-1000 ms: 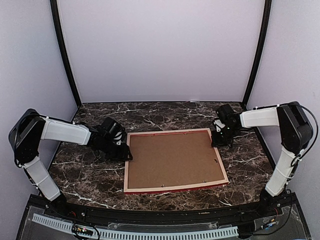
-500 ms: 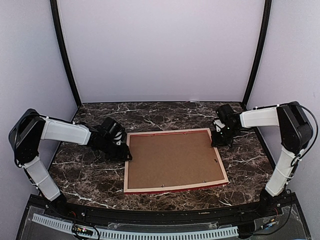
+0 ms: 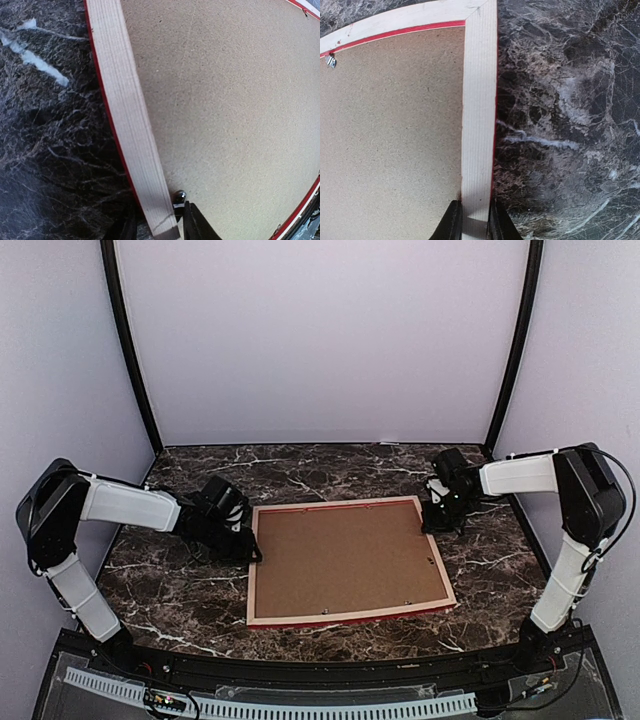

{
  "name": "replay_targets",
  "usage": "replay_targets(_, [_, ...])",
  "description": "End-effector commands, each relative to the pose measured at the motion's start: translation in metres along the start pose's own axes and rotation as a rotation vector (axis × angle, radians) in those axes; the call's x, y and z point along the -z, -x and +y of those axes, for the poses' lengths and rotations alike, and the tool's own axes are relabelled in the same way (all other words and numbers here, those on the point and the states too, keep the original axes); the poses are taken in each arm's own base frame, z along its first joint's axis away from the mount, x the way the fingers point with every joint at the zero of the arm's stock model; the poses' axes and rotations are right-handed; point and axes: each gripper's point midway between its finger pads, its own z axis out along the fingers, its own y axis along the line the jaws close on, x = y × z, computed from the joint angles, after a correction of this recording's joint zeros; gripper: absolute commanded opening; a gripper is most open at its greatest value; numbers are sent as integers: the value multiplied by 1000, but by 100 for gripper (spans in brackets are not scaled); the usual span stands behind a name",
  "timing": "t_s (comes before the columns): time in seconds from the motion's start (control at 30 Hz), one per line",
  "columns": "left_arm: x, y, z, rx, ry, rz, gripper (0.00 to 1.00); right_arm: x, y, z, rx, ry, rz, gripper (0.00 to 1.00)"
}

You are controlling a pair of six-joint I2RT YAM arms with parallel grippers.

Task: Put the photo into the frame
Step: Press the fastener onto the backboard.

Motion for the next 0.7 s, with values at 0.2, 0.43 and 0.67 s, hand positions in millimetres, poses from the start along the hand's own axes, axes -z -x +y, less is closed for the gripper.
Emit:
replay_targets(0.2, [0, -36, 36, 19, 133, 122, 44, -10, -11, 2, 4, 16, 41, 16])
replay_targets(0.43, [4, -31, 36, 15, 138, 110, 47, -10, -11, 2, 5, 17, 47, 16])
replay_targets(0.67, [-4, -36, 39, 4, 140, 135, 46, -12, -11, 2, 7, 17, 49, 16])
